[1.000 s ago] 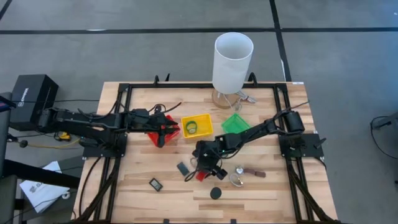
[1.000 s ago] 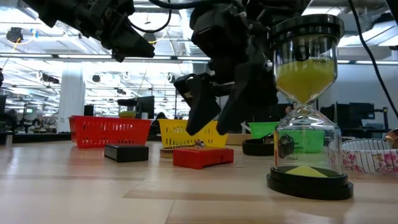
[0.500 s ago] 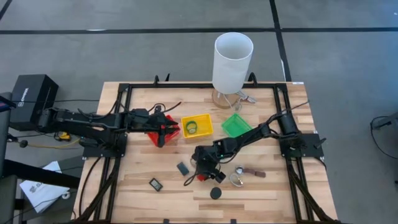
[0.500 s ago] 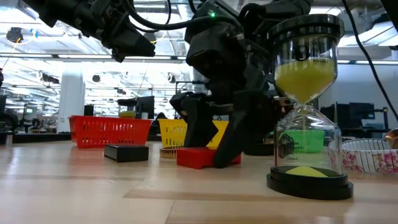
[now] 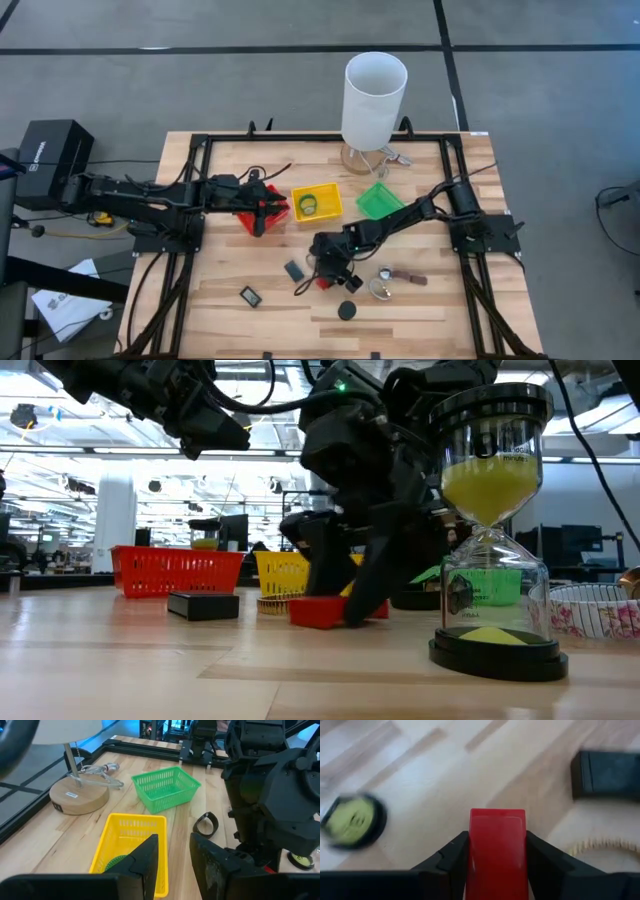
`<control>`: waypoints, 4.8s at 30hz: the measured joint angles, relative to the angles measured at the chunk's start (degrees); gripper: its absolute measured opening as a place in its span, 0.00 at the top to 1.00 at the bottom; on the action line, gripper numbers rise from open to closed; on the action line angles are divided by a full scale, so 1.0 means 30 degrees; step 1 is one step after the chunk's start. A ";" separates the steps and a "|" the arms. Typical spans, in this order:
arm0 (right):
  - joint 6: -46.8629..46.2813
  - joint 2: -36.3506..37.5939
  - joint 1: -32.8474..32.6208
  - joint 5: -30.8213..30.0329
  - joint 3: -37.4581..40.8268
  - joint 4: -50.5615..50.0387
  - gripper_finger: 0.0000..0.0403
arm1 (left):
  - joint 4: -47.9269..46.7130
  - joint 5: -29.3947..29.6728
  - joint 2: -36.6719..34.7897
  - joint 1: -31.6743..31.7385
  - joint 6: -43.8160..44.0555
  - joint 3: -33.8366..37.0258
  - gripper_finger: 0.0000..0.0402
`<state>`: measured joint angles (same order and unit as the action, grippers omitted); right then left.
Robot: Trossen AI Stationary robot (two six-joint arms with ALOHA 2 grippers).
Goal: Pick & Place Office items
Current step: Put the orange digital timer into the green basket, then put the black hourglass into the red basket
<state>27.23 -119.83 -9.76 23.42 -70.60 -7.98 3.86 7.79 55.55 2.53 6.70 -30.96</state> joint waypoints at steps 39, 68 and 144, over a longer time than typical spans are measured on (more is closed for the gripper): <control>-0.2435 1.1686 0.7817 -0.6577 0.6861 -0.9185 0.48 | 0.0051 -0.0022 0.0000 0.0003 0.0913 0.0007 0.73; -0.4506 1.3373 0.5442 -0.6859 0.2998 -1.2551 0.58 | 0.0095 0.0073 0.0000 -0.0450 0.1980 0.0007 0.73; -0.8146 1.5161 0.3847 -0.2523 0.9339 0.3287 0.56 | 0.5325 -0.0699 0.1690 -0.4212 -0.0599 0.0007 0.73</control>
<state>2.79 -74.35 1.78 15.85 -42.59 1.88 19.83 5.69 60.62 -10.11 4.91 -30.94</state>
